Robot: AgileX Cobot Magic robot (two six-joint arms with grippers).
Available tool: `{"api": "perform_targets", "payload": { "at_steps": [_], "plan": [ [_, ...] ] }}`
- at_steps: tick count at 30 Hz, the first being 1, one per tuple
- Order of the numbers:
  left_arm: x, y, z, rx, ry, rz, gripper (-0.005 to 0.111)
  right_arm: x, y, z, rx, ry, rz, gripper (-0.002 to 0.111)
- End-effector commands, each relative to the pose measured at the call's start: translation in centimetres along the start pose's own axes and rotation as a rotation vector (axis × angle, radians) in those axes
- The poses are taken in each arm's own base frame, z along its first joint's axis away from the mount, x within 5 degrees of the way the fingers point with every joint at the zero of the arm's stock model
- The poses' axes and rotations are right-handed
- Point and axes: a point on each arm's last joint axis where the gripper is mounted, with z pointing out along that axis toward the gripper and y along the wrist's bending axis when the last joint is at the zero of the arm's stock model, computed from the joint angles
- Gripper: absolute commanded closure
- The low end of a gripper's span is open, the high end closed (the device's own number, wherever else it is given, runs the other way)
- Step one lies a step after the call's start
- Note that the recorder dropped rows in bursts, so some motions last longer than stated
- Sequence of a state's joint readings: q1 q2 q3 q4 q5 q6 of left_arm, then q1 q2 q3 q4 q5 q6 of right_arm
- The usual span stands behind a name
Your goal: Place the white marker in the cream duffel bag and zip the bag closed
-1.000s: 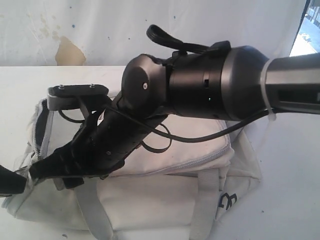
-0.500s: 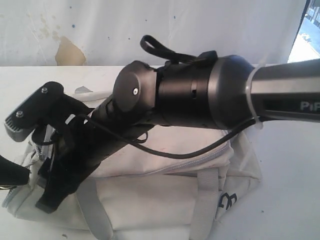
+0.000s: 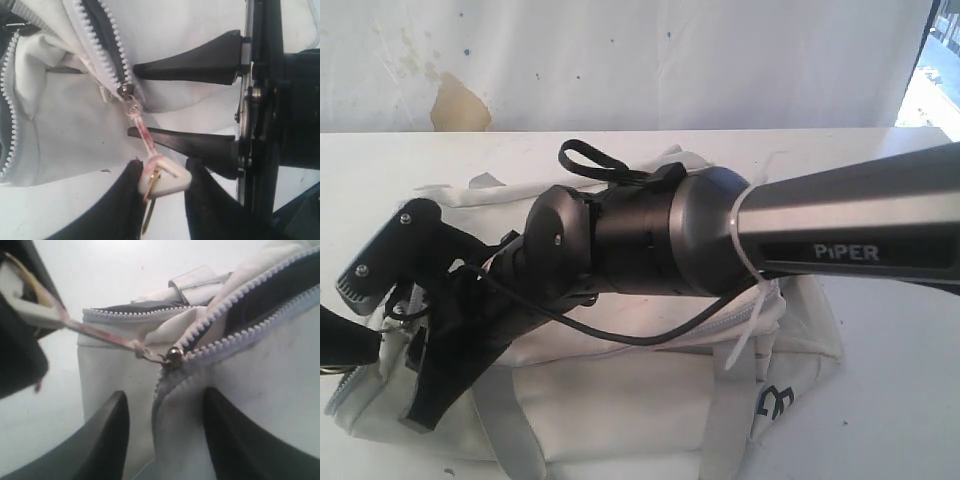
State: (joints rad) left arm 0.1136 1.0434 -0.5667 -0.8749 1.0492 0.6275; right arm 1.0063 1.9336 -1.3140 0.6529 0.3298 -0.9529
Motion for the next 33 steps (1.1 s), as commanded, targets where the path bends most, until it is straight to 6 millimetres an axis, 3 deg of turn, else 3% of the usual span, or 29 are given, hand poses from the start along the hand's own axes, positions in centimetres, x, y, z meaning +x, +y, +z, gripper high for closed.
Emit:
{"api": "perform_targets", "payload": {
  "at_steps": [1,5,23,33],
  "plan": [
    [-0.4,-0.3,-0.3,0.012,-0.036,-0.041,0.107,0.0,0.1,0.1,-0.007,0.004,-0.013,0.084],
    [-1.7,-1.1,-1.1,0.029,-0.084,-0.06,0.107,0.2,0.3,0.1,-0.033,0.025,-0.015,0.108],
    [-3.9,-0.2,-2.1,-0.1,-0.282,-0.224,0.107,2.3,0.7,0.6,-0.029,0.097,-0.089,0.108],
    [-6.1,1.5,-0.8,-0.127,-0.291,-0.219,0.107,2.4,1.2,0.6,-0.045,0.12,-0.135,0.108]
  ]
}}
